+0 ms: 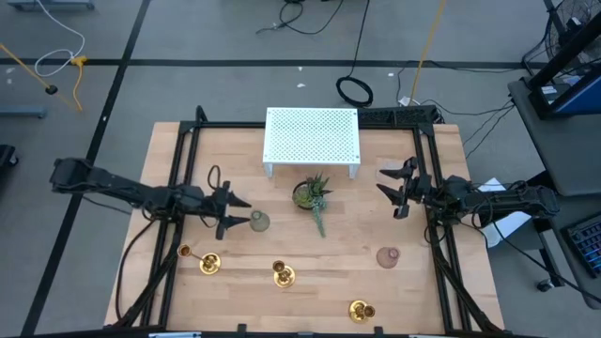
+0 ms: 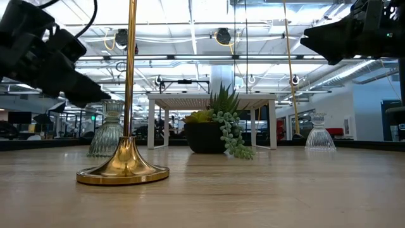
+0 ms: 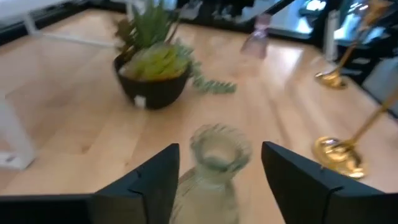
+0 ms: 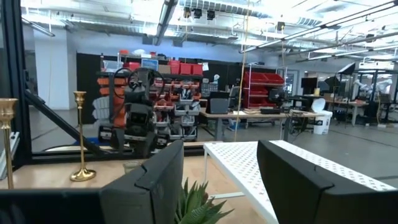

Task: Pick & Place candle stick holders
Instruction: Put the green glass candle holder on the shelf

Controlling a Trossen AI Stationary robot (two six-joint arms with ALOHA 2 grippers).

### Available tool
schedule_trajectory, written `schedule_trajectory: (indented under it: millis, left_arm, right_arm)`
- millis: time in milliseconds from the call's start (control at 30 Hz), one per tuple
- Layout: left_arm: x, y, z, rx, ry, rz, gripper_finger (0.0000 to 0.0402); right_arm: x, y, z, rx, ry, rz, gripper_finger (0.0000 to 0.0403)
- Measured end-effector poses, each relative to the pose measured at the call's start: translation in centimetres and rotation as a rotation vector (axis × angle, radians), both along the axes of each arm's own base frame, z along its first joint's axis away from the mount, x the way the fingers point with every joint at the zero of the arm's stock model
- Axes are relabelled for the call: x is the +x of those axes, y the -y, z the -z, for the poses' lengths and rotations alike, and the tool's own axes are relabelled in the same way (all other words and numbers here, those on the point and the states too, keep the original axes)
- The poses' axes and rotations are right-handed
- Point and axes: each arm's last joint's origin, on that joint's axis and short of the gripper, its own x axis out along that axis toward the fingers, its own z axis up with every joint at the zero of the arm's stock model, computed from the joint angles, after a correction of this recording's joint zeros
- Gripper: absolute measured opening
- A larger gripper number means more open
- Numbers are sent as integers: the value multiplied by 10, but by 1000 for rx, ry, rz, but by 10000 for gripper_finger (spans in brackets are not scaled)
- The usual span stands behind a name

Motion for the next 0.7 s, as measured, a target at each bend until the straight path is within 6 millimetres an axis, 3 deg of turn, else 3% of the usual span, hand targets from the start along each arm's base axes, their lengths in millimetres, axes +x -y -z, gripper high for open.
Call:
schedule_trajectory:
  millis: [400, 700]
  left_arm:
    - [7, 1, 14, 3, -84, -56, 328]
    - [14, 5, 22, -20, -97, -35, 318]
  right_arm:
    - [5, 0, 5, 120, -22, -28, 197]
    - [10, 2, 12, 171, -78, 26, 197]
